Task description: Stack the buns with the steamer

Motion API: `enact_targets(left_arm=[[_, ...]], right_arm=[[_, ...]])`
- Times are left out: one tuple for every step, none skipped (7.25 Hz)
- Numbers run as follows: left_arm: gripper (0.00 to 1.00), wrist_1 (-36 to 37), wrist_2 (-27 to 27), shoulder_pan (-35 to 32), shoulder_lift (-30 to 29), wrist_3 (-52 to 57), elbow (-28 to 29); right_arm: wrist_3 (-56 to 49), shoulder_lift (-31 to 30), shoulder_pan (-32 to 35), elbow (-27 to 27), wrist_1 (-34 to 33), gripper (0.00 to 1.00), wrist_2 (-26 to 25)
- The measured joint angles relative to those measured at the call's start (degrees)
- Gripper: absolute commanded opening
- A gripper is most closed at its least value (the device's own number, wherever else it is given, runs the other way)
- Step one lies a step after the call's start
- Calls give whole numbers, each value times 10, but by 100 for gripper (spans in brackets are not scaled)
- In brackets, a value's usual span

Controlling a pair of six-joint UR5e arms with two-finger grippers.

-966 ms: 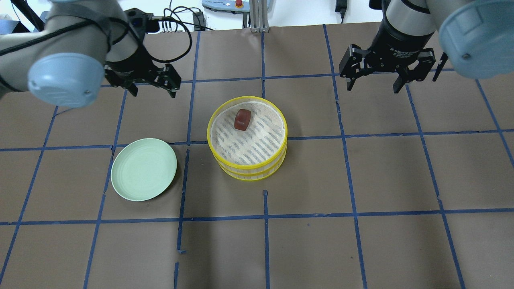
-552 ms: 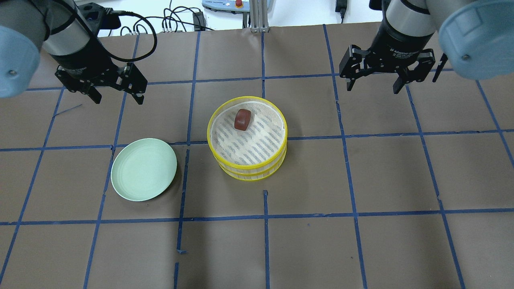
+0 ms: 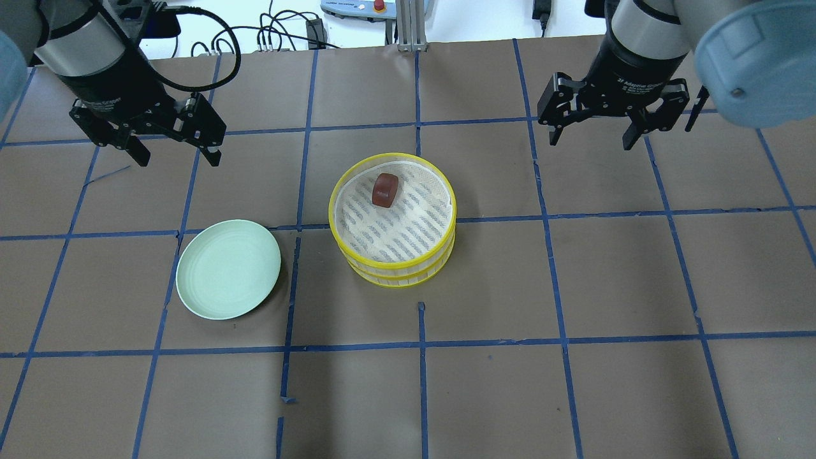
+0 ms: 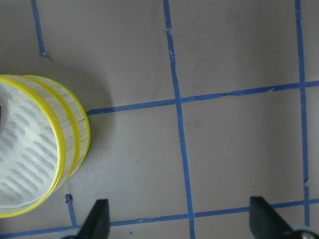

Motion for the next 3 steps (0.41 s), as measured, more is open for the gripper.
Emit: enact_targets(left_arm=[[100,0,-2,-3,0,-8,-2],[100,1,-2,-10,-1,-12,-4],[100,3,-1,-18,-1,-13,-6]], right_arm=[[0,0,0,0,-1,100,0],[0,0,0,0,-1,100,0],[-1,0,0,0,-1,100,0]])
